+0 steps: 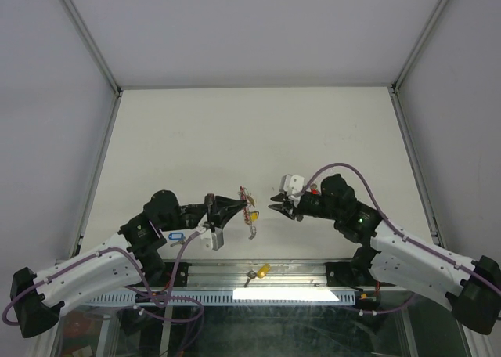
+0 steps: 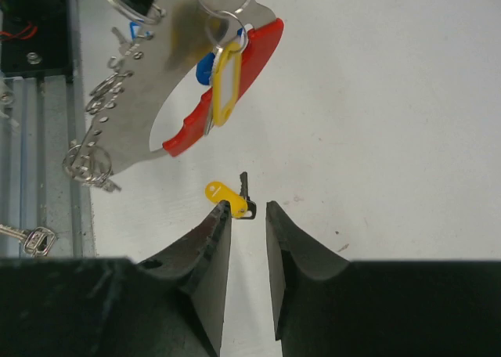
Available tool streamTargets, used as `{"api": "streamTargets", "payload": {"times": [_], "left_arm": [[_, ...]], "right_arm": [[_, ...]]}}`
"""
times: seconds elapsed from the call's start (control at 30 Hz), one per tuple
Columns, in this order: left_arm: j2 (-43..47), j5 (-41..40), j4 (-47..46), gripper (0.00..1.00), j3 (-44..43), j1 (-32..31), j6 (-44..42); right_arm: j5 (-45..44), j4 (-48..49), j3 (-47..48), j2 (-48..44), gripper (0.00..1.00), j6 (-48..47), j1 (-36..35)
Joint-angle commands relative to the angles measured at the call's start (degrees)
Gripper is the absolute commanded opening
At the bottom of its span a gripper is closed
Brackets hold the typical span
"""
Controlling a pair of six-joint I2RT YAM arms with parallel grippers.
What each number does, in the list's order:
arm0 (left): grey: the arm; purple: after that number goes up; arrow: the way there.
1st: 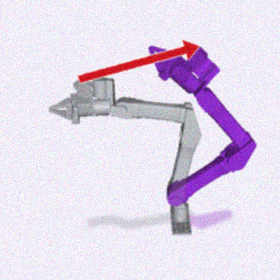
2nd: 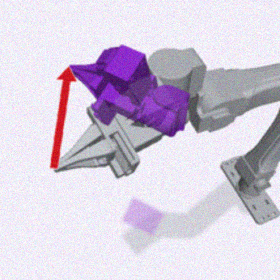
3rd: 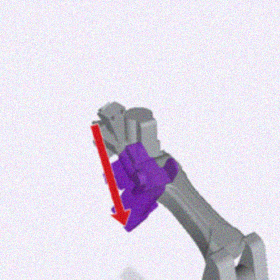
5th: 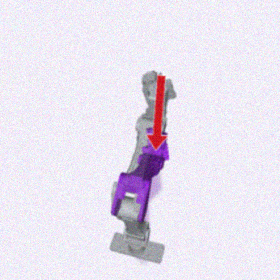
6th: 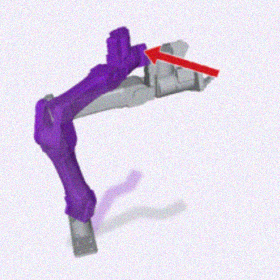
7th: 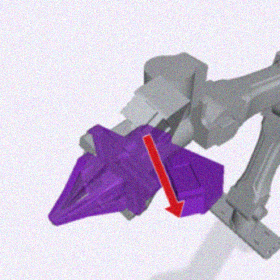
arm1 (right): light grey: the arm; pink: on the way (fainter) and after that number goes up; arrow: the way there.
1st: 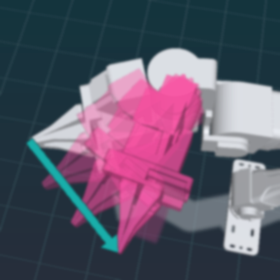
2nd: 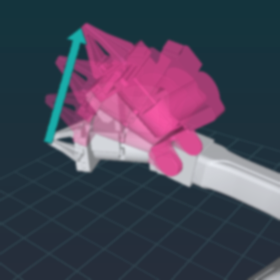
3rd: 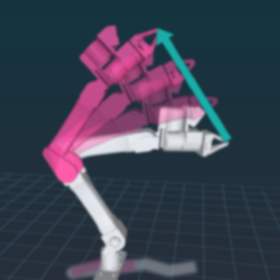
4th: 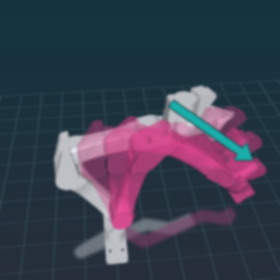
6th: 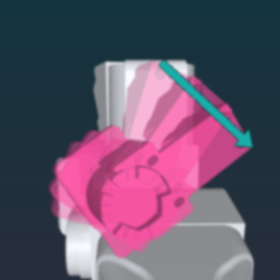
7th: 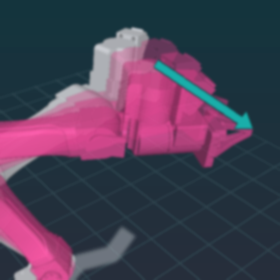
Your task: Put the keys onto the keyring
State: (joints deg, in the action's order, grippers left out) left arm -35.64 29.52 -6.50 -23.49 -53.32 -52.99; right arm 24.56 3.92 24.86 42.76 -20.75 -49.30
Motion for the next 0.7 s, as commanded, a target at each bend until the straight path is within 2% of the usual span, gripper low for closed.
{"api": "streamTargets", "payload": {"times": [0.0,0.2,0.27,0.3,0.4,0.5,0.67], "left_arm": [[2.0,-8.9,-3.2,0.0,-2.7,-0.5,6.1],[3.2,-17.6,-1.1,0.0,-4.2,-0.5,11.4],[3.8,-19.0,-0.9,0.0,-4.2,-0.5,11.6],[4.1,-20.2,-1.1,0.0,-4.2,-0.5,12.1],[5.1,-24.5,-1.7,0.0,-4.4,-0.3,14.0],[5.9,-27.4,-2.4,0.0,-4.4,-0.1,16.4],[5.2,-27.5,-0.5,0.0,-5.6,0.0,17.0]], "right_arm": [[-6.7,-6.1,8.2,6.1,0.28,8.3,-0.3],[-14.9,-18.7,19.4,20.1,0.3,28.1,-0.1],[-16.3,-18.2,19.2,23.0,0.29,35.3,-0.2],[-17.1,-17.2,18.4,23.9,0.27,42.0,-0.3],[-19.1,-13.9,15.0,25.5,0.32,53.9,-1.3],[-22.5,-12.9,13.9,27.2,0.32,58.5,-3.4],[-26.2,-13.8,15.4,31.3,0.33,60.6,-6.3]]}}
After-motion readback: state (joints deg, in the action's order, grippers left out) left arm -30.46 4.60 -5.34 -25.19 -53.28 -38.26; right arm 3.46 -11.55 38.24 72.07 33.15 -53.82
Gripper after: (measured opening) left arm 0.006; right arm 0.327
